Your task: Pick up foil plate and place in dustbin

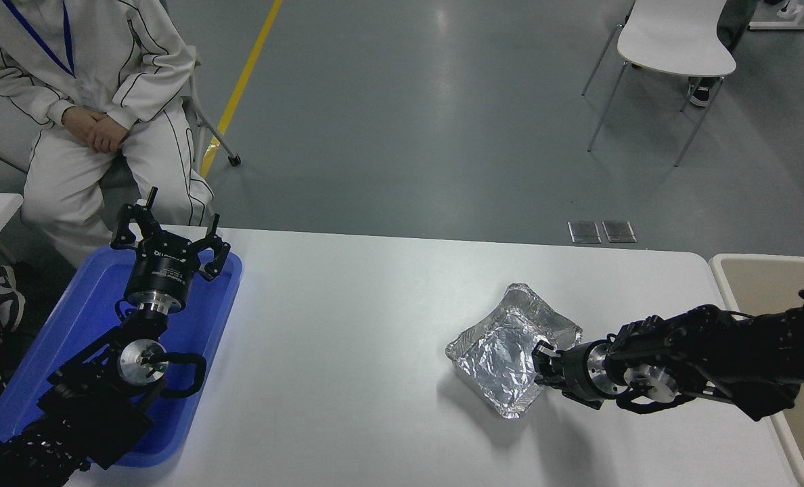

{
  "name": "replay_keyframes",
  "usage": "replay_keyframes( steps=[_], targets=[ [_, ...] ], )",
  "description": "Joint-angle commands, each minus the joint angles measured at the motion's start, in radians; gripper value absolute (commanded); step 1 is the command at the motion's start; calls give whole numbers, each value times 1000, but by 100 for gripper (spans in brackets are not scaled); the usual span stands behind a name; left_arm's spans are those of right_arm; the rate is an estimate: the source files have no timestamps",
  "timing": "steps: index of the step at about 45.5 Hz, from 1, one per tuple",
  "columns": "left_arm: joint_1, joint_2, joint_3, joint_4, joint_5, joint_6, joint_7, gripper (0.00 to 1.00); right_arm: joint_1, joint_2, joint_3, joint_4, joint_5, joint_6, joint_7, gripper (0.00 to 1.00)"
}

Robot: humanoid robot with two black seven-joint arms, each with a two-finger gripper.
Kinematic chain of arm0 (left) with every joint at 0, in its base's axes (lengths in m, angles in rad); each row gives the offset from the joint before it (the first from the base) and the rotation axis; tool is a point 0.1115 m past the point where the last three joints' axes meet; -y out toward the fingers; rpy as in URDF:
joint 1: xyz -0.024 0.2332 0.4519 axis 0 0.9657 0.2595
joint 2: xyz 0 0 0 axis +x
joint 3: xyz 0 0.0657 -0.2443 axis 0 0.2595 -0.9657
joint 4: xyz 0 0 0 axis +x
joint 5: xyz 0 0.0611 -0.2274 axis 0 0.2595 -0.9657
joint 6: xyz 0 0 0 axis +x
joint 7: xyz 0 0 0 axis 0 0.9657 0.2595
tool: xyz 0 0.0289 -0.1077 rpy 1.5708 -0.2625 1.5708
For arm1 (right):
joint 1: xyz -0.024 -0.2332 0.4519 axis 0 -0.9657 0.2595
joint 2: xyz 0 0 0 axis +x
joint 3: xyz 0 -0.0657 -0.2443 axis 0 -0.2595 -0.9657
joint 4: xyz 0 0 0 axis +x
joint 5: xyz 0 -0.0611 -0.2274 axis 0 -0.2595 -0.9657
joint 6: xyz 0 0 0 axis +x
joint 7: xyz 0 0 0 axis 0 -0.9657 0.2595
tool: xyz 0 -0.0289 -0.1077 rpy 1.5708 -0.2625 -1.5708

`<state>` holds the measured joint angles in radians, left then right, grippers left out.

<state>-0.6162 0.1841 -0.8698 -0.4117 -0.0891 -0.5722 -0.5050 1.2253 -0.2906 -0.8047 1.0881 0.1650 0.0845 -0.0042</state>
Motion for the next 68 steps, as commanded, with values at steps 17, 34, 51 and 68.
replay_keyframes(
  steps=[17,34,51,68],
  targets=[
    [1,0,0,1,0,0,0,100,368,-326,-63,288,-430,339,-3,0],
    [1,0,0,1,0,0,0,100,835,-452,-300,417,-467,517,-2,0],
    [1,0,-1,1,0,0,-1,100,1115,-469,-416,452,-466,653,0,0],
    [1,0,-1,1,0,0,-1,100,1232,-473,-455,457,-464,701,-2,0]
  ],
)
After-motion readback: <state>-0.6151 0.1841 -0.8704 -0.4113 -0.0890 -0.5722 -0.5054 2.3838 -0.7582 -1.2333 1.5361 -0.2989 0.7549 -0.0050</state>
